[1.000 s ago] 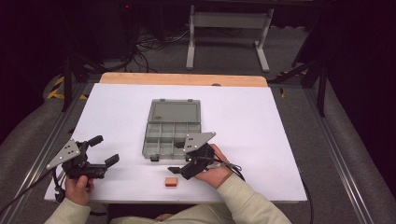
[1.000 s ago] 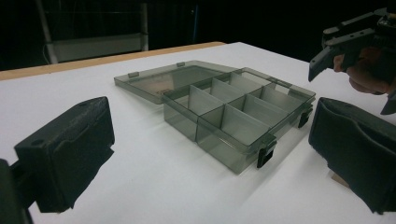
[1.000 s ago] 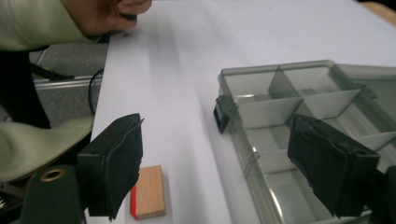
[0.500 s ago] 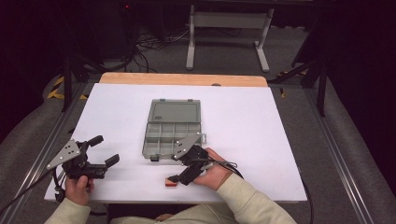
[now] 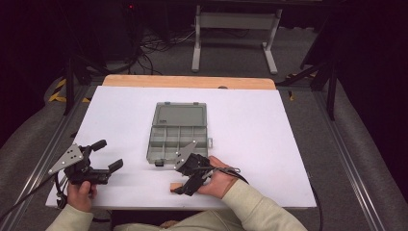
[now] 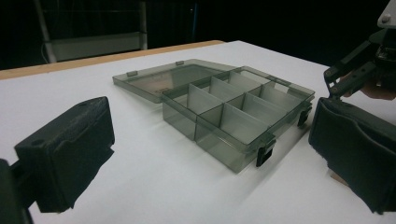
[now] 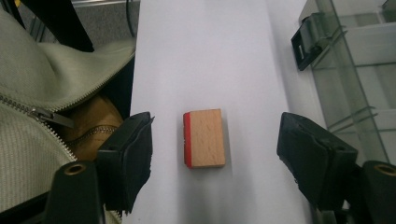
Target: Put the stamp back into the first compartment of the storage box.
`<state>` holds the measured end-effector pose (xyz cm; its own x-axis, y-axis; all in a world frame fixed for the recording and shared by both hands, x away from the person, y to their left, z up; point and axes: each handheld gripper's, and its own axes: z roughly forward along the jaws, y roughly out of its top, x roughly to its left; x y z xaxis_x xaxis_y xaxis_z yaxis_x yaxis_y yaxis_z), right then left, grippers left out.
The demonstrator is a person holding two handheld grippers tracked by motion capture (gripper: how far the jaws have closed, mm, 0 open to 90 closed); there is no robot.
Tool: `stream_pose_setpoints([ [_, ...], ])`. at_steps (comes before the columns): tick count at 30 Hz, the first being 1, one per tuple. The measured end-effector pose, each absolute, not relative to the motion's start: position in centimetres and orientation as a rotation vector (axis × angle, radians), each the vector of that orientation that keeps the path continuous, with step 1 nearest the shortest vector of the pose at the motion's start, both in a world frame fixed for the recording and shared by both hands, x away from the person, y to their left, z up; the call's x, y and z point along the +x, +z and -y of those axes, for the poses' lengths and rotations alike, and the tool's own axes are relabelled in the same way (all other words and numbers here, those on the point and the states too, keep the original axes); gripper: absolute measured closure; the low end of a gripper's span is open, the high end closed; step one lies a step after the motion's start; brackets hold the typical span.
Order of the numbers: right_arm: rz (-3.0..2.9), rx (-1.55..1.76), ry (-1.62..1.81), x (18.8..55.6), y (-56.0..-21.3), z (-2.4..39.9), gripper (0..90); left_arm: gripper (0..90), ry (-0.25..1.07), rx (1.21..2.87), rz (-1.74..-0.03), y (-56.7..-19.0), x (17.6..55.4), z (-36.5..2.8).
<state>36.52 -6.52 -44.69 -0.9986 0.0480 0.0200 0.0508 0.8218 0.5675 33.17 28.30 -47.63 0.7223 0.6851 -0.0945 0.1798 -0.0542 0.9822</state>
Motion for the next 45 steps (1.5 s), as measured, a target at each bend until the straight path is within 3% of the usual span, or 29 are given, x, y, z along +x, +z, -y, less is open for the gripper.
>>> stream_pose_setpoints([
  [16,3.041,-0.036,-0.784,36.2,-45.4,5.3,36.8,1.2,0.469,1.612,-0.720,-47.7,33.3,-28.3],
  [35,3.083,-0.041,-0.705,35.6,-46.2,4.6,65.4,1.4,0.467,1.608,-0.723,-47.7,33.3,-28.3],
  [45,3.091,-0.039,-0.722,35.6,-46.0,4.7,65.8,1.4,0.466,1.609,-0.722,-47.7,33.3,-28.3],
])
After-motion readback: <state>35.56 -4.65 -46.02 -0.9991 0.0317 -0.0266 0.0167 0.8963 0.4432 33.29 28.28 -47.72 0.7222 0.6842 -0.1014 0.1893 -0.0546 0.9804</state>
